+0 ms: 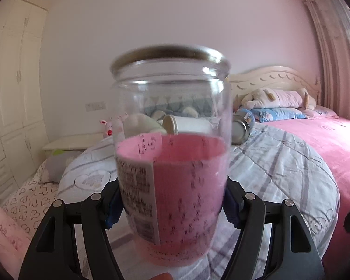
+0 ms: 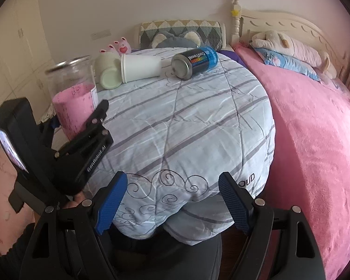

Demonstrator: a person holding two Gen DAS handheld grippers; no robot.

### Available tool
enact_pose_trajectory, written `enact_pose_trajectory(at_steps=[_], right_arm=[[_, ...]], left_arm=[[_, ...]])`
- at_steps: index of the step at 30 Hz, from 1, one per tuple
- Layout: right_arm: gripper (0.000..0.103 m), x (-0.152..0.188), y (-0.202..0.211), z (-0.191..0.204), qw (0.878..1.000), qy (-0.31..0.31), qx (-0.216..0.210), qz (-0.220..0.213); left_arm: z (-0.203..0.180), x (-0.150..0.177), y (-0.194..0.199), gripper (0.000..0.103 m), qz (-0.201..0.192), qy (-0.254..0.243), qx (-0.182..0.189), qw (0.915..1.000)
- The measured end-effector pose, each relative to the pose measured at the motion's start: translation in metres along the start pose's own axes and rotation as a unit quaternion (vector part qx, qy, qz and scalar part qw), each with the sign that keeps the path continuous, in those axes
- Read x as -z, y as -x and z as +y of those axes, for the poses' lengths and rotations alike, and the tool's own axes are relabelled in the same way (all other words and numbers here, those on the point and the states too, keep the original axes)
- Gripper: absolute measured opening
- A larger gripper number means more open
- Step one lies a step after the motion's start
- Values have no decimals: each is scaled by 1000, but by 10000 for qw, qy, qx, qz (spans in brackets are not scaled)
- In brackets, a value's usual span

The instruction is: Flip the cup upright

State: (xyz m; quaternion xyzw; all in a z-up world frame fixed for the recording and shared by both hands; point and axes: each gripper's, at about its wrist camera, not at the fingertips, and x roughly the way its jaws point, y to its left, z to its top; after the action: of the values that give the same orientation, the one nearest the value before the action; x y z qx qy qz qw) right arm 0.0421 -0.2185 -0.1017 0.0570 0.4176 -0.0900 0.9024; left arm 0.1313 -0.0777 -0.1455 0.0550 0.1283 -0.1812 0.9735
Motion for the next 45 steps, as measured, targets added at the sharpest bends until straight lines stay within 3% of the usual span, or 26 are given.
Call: enact_pose_trajectory(at_steps=[2,6,7,17,25,34,45], right_arm=[[82,-2,3,2,10000,32,5,-43],[82,-3,5,5,9999,23,-58,-79],[82,-3,6,6,9999,23,-75,-97],[82,-5,37,0,9982,-159,-230,-525],[82,-9,98,-18,9866,-448,-270,-1546],[82,2,128,2,9816,-28,-458,-1853],[82,16,151,28,9770,366,-646,-1997]], left_arm=[[0,0,2,75,-8,-3,-13,10000],[1,-5,10,102,-62,-22,-21,10000],[1,-5,12,103,-62,-42,-27,10000],[-3,-21,33,103,178,-139,215,9995],[13,-64,88,103,1017,-2,-141,9947],[30,-97,169,103,1985,261,-380,9790],[41,-112,239,103,1710,83,-990,9802]])
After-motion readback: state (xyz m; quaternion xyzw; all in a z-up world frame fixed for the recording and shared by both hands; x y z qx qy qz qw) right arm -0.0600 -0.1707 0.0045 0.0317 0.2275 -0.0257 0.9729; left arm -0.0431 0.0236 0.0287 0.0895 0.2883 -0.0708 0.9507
